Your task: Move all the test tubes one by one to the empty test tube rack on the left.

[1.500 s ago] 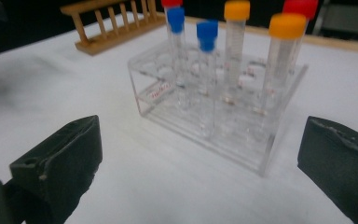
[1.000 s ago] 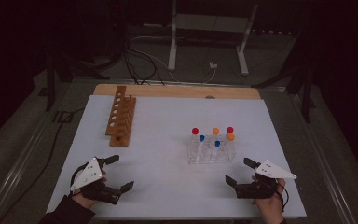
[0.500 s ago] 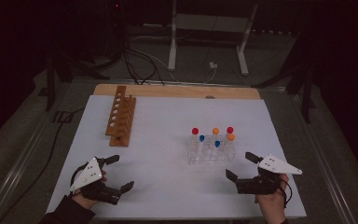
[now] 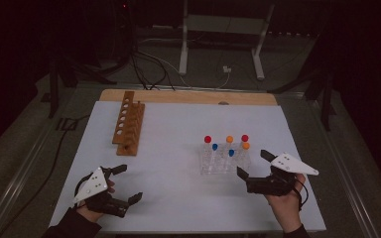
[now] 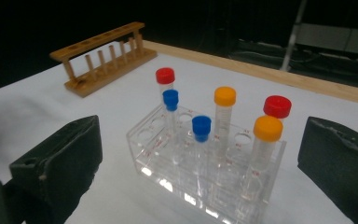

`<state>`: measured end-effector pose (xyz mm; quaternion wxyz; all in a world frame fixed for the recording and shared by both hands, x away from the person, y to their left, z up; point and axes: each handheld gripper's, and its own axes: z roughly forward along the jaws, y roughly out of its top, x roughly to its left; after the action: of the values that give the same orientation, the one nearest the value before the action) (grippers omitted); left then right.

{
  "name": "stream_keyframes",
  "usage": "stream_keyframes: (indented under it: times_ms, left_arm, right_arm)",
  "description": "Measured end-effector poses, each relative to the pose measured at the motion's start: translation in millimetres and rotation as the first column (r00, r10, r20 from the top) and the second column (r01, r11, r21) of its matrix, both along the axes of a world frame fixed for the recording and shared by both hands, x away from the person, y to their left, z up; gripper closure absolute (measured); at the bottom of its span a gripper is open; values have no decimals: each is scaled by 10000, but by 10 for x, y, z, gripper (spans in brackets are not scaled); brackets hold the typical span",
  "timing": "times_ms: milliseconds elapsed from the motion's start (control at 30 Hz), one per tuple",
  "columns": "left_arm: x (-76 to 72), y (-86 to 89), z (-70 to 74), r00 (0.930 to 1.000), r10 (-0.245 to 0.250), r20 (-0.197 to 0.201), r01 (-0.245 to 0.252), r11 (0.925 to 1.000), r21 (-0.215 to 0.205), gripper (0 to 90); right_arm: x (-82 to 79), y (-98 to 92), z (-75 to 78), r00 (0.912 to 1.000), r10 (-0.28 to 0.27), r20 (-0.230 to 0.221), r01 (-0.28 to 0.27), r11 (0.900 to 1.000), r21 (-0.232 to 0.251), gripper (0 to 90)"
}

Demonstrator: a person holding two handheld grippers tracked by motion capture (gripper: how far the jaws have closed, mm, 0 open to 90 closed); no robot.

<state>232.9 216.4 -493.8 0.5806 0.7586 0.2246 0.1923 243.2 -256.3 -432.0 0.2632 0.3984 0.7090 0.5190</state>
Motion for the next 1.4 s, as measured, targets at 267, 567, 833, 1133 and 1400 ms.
stream_keyframes:
  times_ms: [267,567,833,1133,1400]
  left_arm:
    - [-5,1,1,10000,-3,-6,3,10000,-20,5]
    - [-8,-2,1,10000,5,2,-5,10000,35,5]
    - [-14,-6,3,10000,-37,32,37,10000,41,5]
    - [-18,-14,0,9999,-64,102,63,9999,145,5]
    - [-20,-15,0,9999,-120,85,120,9999,83,5]
  right_arm:
    - [77,174,0,9980,-635,3,635,9980,32,0]
    - [115,332,-156,9931,-1098,-401,1077,9929,-509,94]
    - [179,380,-279,9849,-1382,-1041,1300,9881,-819,247]
    - [277,363,-342,9765,-1390,-1649,1241,9875,-975,485]
    - [374,370,-395,9722,-1386,-1888,1157,9851,-1274,628]
